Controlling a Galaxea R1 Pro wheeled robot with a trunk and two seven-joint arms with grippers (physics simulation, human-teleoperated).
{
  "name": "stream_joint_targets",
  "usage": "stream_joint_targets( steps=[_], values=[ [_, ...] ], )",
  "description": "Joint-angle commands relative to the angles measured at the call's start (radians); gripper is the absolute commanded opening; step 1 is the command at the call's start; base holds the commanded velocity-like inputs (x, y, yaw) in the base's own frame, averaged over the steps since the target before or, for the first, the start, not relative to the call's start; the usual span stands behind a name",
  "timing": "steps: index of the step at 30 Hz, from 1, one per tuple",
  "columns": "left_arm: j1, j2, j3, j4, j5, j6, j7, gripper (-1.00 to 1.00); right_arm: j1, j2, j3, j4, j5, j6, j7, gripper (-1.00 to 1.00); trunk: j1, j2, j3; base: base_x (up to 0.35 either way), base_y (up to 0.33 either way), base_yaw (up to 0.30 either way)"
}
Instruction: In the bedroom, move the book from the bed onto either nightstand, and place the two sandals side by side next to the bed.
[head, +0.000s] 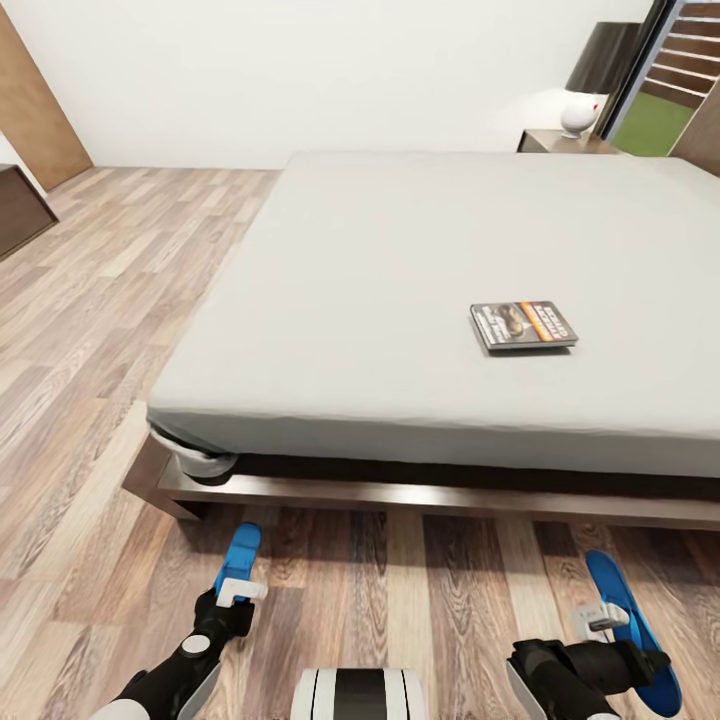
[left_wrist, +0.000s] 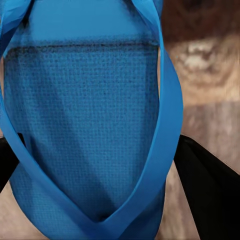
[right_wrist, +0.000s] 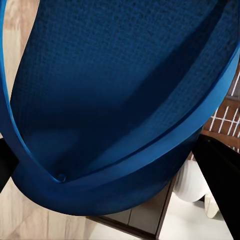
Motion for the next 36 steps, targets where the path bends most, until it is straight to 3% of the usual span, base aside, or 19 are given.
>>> stream_joint_targets(
  steps=[1,11,25,36],
  values=[
    [0.000,0.001,-0.008,0.000,0.011,-0.005,0.005,-1.00,-0.001,-0.001,0.005,0.000,-0.001,0.011,-0.004,-1.00,0.000,-0.001,-0.005,0.000,0.000,0.000],
    [-0.001,0.004,-0.008,0.001,0.011,-0.045,0.005,-1.00,-0.009,-0.001,0.005,0.000,-0.002,0.012,-0.004,-1.00,0.001,-0.001,-0.012,0.000,0.000,0.000],
    [-0.002,0.004,-0.007,0.002,0.011,-0.060,0.006,-1.00,-0.016,0.000,0.005,0.000,-0.002,0.012,0.002,-1.00,0.006,-0.003,-0.051,0.000,0.000,0.000],
    [0.000,0.004,-0.008,0.001,0.011,-0.073,0.006,-1.00,-0.017,0.000,0.005,0.000,-0.002,0.012,0.004,-1.00,0.007,-0.004,-0.059,0.000,0.000,0.000]
  ],
)
